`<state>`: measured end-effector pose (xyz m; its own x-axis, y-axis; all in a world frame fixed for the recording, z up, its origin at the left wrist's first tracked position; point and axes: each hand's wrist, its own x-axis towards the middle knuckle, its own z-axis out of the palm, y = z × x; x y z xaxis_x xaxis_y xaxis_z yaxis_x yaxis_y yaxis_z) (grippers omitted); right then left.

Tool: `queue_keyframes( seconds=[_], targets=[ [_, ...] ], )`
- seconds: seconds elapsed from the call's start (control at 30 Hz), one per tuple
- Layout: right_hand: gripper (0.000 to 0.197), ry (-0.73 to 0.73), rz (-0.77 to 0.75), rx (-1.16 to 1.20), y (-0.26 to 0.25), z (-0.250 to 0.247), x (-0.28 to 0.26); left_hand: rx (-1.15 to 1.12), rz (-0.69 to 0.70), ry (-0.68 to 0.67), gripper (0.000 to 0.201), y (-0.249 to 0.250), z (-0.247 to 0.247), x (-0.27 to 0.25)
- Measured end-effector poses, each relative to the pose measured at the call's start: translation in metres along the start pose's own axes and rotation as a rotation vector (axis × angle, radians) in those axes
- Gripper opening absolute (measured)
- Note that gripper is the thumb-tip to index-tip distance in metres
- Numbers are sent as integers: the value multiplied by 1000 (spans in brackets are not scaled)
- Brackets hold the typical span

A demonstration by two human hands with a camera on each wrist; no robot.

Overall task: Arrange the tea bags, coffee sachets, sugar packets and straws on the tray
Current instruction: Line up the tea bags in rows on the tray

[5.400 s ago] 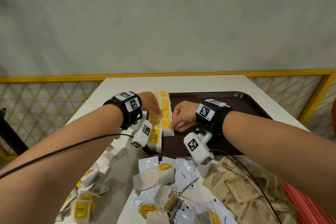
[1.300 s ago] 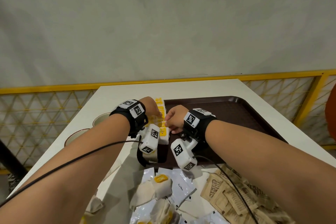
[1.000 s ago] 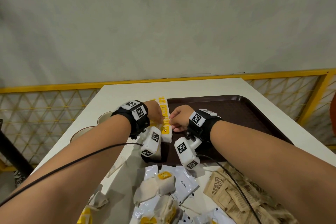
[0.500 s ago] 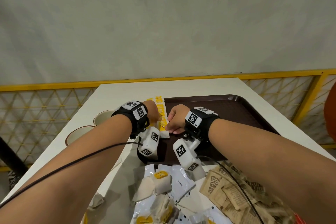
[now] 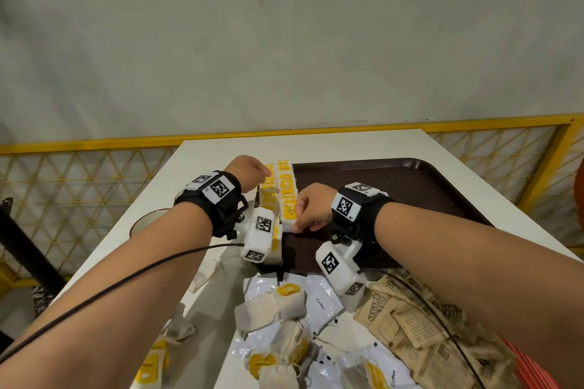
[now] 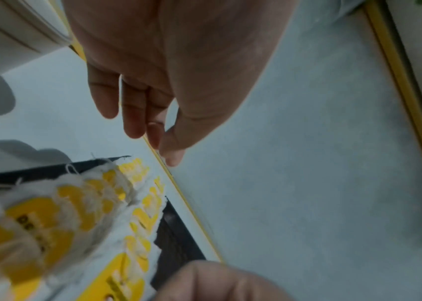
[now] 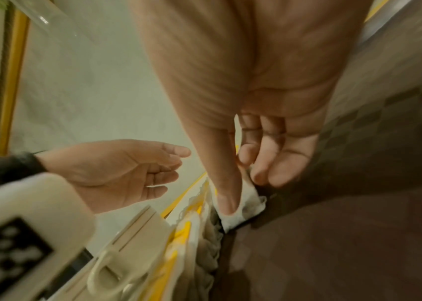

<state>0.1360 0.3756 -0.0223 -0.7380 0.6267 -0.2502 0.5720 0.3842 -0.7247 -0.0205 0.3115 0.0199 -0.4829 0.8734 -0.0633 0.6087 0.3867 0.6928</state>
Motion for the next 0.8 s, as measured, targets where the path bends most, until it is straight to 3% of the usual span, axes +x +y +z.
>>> queue_keyframes(
  seconds=[0.1,0.27,0.4,0.53,0.67,0.73,0.8],
  targets=[
    [25,5,-7,-96,-2,4,3,-153,-40,23,23,-2,2,-13],
    [21,37,-3,-64,-2,5,-1,-151,-50,-18,31,-12,7,-33],
    [10,199,73,78,1,1,6,-115,-66,-61,31,-25,10,-44],
    [39,174,112,96,-3,10,11,-95,-80,-82,29,-29,17,-53],
    [43,162,119,-24,-15,14,5,-42,-83,-106,34,-30,18,-62],
    [52,192,98,-88,-21,9,-7,-23,-30,-88,39,-30,15,-70],
    [56,167,49,5,-28,0,-29,17,80,-63,35,-26,8,-84]
  ],
)
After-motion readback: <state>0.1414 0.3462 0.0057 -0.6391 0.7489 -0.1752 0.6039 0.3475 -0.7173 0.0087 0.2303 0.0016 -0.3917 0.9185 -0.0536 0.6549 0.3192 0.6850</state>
